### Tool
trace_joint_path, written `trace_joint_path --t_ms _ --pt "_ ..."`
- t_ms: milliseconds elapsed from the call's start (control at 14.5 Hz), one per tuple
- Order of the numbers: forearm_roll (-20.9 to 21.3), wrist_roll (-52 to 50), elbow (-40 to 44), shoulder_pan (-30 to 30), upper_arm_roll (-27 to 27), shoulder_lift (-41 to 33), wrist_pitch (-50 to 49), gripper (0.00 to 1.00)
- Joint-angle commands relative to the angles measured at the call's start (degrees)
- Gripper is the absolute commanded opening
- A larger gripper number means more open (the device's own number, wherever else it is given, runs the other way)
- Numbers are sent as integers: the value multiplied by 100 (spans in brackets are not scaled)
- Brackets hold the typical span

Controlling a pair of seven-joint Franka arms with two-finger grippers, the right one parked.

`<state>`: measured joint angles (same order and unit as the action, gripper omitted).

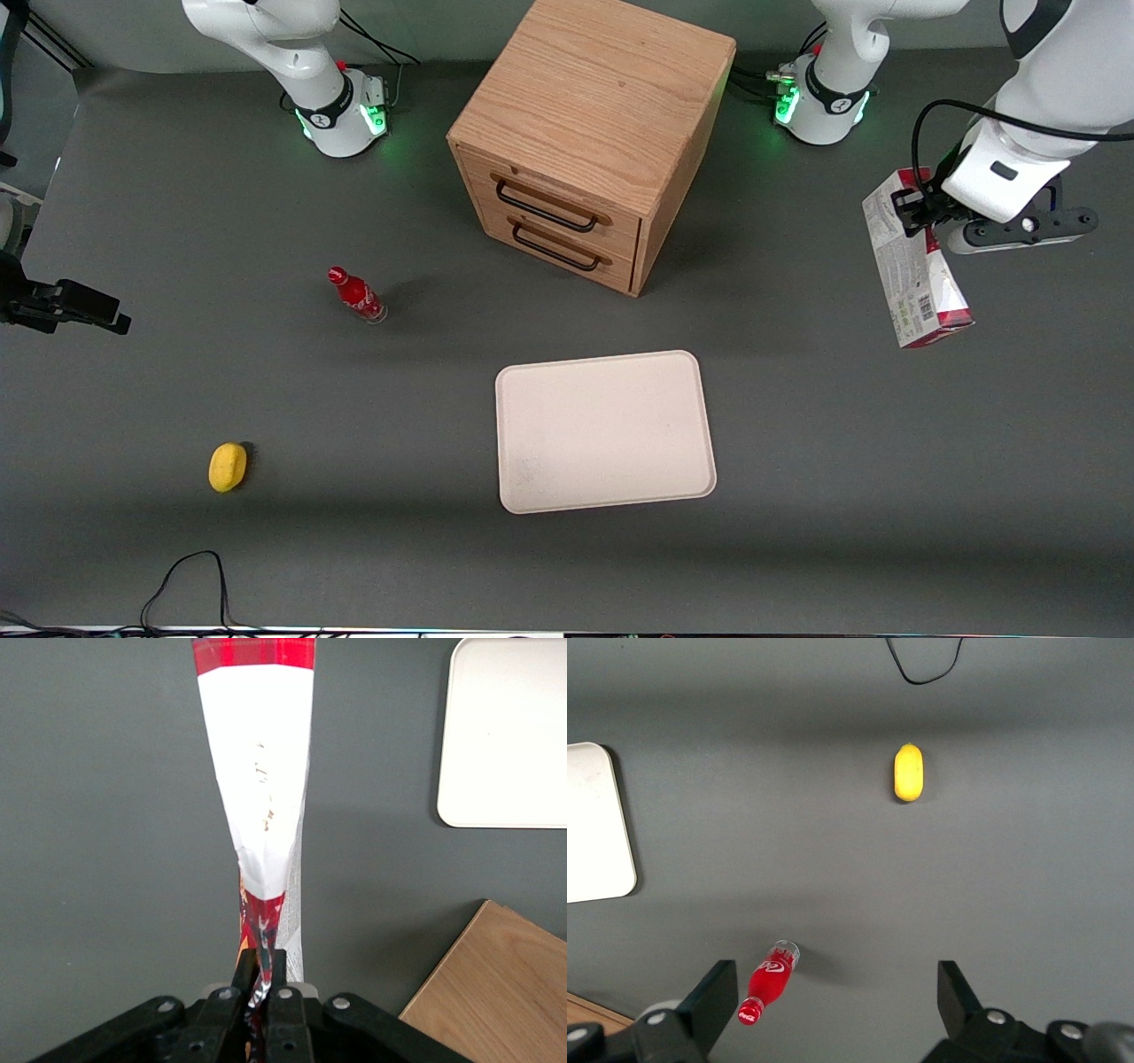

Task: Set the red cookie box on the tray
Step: 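Lift the cookie box upright with the left gripper, then carry the held cookie box over the white tray and lower it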

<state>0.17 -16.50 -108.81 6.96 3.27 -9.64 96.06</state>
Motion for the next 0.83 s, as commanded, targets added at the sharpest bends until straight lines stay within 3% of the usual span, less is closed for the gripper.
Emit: trace_joint_path --t_ms 0,276,621,759 --pt "-87 34 420 95 6 364 -43 0" --pt "-96 -1071 2280 692 129 2032 -157 0" --pt "-52 -2207 5365 1184 640 4870 -465 0" --pt "-26 -2261 5652 1422 587 5348 -116 0"
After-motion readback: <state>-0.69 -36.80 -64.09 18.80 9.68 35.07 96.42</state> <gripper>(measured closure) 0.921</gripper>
